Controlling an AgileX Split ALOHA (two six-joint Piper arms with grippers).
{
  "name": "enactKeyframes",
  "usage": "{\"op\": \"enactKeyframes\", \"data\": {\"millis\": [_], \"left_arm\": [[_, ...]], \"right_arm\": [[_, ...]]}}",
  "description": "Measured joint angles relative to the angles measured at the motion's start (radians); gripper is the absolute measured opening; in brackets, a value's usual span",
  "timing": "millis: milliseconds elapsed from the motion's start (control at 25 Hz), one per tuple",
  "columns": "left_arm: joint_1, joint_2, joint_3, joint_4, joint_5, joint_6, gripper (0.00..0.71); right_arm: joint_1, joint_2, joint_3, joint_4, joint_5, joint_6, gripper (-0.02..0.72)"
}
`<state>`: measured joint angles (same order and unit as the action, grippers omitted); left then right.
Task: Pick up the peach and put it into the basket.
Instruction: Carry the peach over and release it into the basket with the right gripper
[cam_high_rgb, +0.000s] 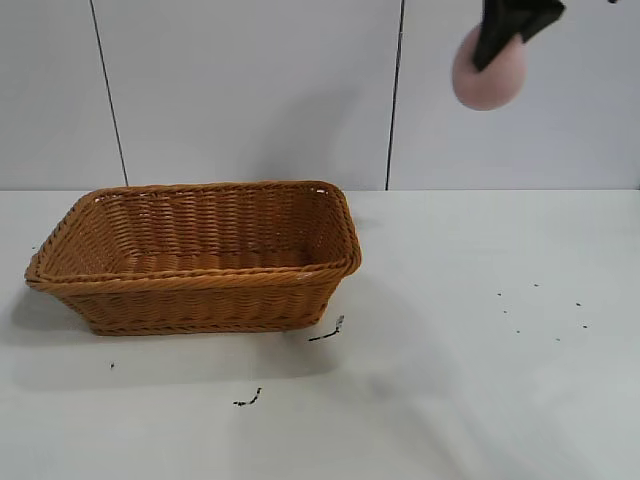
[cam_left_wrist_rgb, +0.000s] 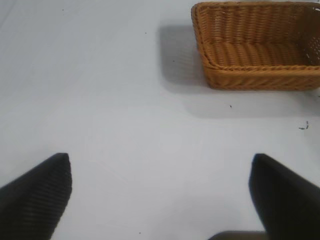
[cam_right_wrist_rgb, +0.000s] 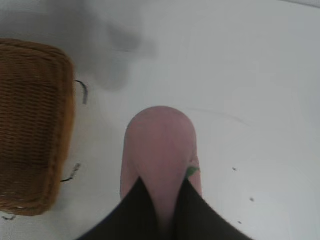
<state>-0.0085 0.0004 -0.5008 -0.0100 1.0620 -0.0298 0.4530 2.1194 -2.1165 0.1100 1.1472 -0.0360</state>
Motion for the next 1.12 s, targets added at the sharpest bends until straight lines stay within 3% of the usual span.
{"op": "enactKeyframes", "data": {"millis": [160,400,600,720,840,880,960,1120], "left_arm": [[0.0,0.0,0.0,0.0,0.0,0.0,0.693],[0.0,0.0,0.0,0.0,0.0,0.0,0.693],[0.0,0.0,0.0,0.0,0.0,0.0,0.693],[0.0,0.0,0.0,0.0,0.0,0.0,0.693],[0.0,0.0,0.0,0.0,0.0,0.0,0.693],[0.0,0.0,0.0,0.0,0.0,0.0,0.693],[0.0,0.0,0.0,0.0,0.0,0.0,0.693],[0.0,0.0,0.0,0.0,0.0,0.0,0.693]], "right_arm": [[0.091,0.093,-0.005,0.006,-0.099,0.0,-0.008],[0.143,0.254,-0.005,0.002,-0.235,-0.017,-0.008],[0.144,0.308,-0.005,-0.003,-0.26,0.005,0.023],[0.144,0.309,-0.005,-0.004,-0.258,0.005,0.202],[0.144,0.309,-0.005,-0.005,-0.253,0.005,0.543],[0.144,0.303,-0.005,-0.005,-0.252,0.005,0.596],[0.144,0.287,-0.005,-0.007,-0.247,0.005,0.659],[0.143,0.222,-0.005,-0.024,-0.224,0.005,0.688]]}}
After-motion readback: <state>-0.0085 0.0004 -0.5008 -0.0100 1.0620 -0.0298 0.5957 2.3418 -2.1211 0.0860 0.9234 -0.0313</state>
